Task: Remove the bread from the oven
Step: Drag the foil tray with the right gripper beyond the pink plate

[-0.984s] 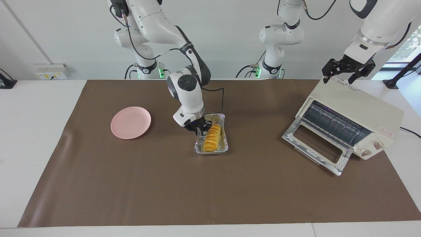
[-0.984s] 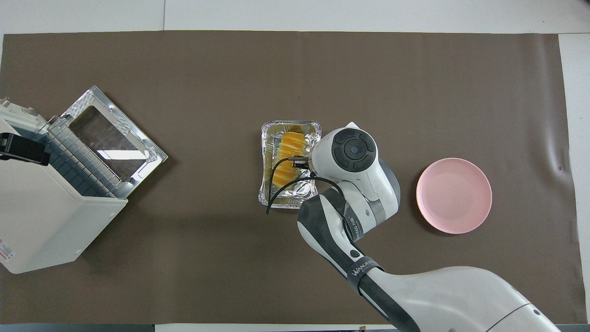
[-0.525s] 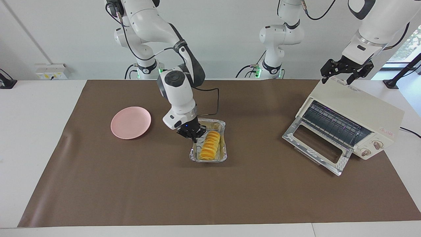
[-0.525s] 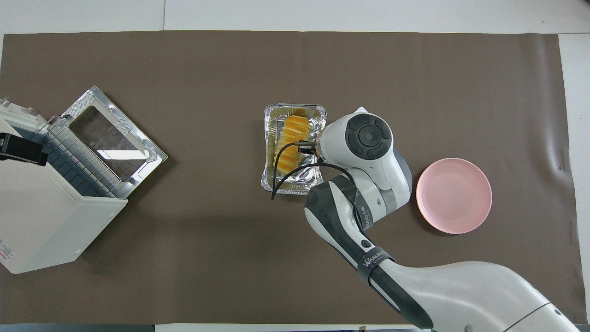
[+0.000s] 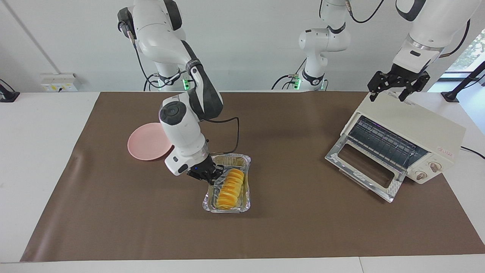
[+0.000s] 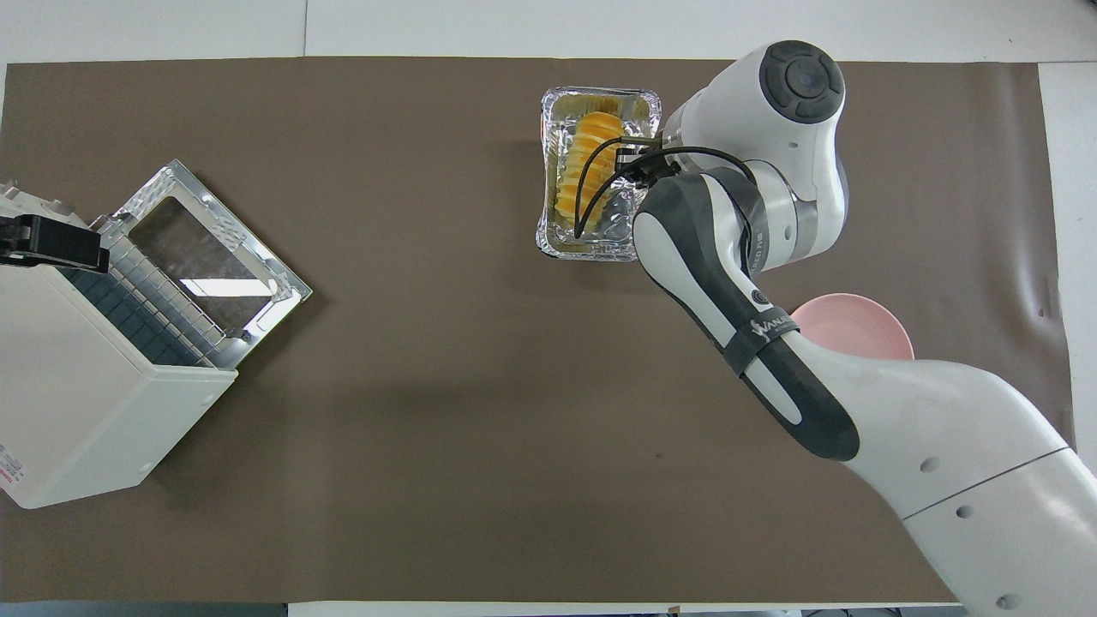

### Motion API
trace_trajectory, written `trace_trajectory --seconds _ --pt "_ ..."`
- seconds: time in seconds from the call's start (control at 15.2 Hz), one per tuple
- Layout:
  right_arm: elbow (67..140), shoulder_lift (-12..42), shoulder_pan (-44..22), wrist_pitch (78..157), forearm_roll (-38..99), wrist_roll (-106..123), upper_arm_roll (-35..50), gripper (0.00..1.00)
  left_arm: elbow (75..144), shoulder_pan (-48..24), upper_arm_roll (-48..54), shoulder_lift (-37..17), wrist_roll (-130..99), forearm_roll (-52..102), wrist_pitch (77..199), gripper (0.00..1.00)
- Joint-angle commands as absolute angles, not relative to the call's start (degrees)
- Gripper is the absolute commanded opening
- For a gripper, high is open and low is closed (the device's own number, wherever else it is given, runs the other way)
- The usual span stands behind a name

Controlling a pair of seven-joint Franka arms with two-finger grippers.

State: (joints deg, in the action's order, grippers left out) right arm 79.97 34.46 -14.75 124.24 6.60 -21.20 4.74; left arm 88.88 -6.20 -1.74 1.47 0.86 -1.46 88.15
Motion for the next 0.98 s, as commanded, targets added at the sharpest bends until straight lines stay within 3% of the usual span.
trace_trajectory --seconds 0.0,0.52,0.92 --pt "76.99 36.91 -10.84 124.19 8.43 -15.76 5.01 0.00 91.49 -8.17 -2.11 3.25 -2.29 -0.53 89.30 1.00" --pt "77.60 36.83 3.77 119.01 8.79 2.71 5.19 0.00 91.41 -9.14 -2.20 3.43 -2.11 -0.62 87.01 1.00" --pt "83.74 35.51 9.57 122.07 8.88 8.69 5.19 0.00 91.41 -8.35 -2.55 3.43 -2.29 -0.62 86.84 1.00"
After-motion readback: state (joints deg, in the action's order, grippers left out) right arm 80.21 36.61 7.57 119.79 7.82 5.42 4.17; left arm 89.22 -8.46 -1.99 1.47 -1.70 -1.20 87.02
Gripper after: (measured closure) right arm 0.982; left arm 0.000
